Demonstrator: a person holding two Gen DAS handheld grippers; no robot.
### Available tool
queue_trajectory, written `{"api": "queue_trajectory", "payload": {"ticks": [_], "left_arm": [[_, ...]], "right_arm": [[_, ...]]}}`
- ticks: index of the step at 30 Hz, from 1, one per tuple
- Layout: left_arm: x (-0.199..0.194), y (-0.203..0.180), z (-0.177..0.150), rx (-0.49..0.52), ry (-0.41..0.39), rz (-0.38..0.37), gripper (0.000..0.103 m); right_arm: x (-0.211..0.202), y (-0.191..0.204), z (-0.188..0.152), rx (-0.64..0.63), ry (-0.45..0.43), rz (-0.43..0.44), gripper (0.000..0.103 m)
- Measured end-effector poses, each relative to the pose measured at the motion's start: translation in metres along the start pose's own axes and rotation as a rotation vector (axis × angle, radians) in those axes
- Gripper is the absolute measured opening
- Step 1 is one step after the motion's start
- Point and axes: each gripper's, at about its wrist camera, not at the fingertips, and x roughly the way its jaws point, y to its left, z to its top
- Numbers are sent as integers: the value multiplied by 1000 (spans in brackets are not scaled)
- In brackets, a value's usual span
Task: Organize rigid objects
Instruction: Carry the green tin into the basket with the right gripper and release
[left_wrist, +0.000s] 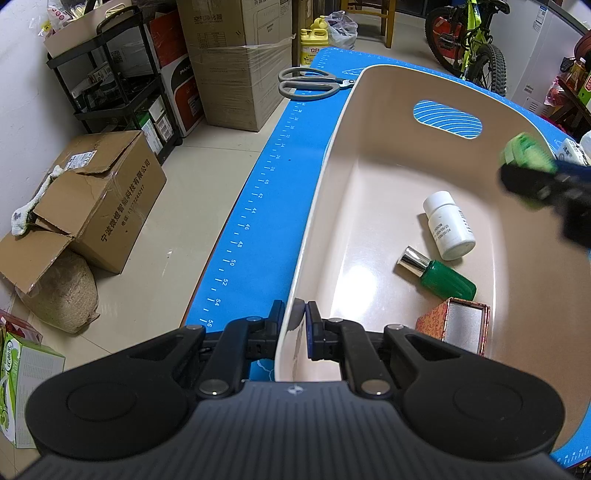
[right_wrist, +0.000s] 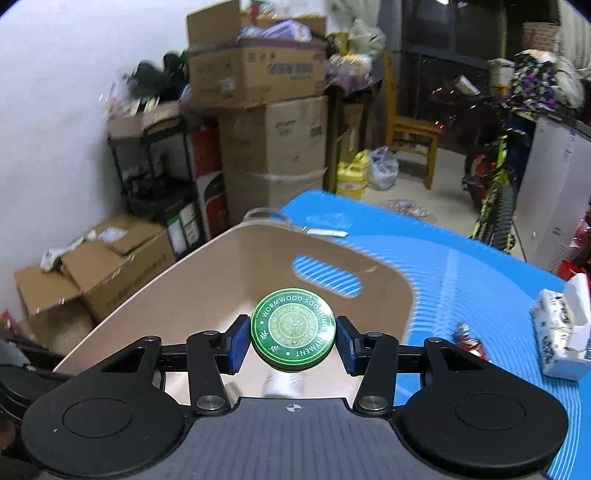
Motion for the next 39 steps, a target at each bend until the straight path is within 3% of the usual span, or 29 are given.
{"api": "queue_trajectory", "payload": {"ticks": [12,23,26,30,32,39], "left_arm": [[0,0,0,0,0,0,14],[1,-1,0,4,-1,2,13],[1,-1,0,4,-2,2,13],[1,-1,0,1,-1,0,13],[1,-1,0,2,0,1,14],[1,-1,0,1,0,1,14]], "right_arm": [[41,37,-13,-77,191,-21,54],[71,45,-15,-114,388,-34,54],[73,48,-14,-120,402,-32,57],[71,47,-10,-118,381,-28,68],[65,44,-11,-103,349,-17,75],[32,25,-11,-46,229,11,81]]}}
